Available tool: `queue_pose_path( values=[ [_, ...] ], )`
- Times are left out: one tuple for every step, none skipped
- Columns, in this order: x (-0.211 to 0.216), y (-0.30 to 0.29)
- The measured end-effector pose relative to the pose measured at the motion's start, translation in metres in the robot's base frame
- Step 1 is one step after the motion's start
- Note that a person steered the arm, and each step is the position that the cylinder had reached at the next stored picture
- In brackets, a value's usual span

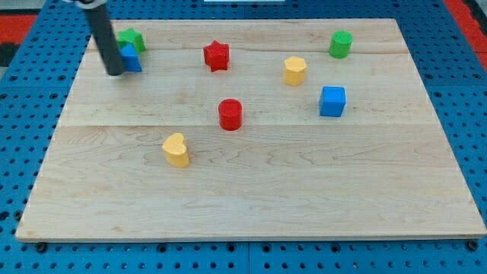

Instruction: Move the blue triangle towards the top center

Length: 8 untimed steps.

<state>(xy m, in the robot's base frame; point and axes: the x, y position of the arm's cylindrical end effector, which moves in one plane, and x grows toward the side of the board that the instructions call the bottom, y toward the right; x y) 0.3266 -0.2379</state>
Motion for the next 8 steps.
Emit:
queue_pose_path(
  values=[
    [-0.029,-0.033],
    [-0.022,0.017],
    [-0.011,0.075],
    [-0.011,0.075],
    [0.017,0.078],
    [-0.004,0.079],
    [-0.023,0.106],
    [-0.050,0.127]
  ],
)
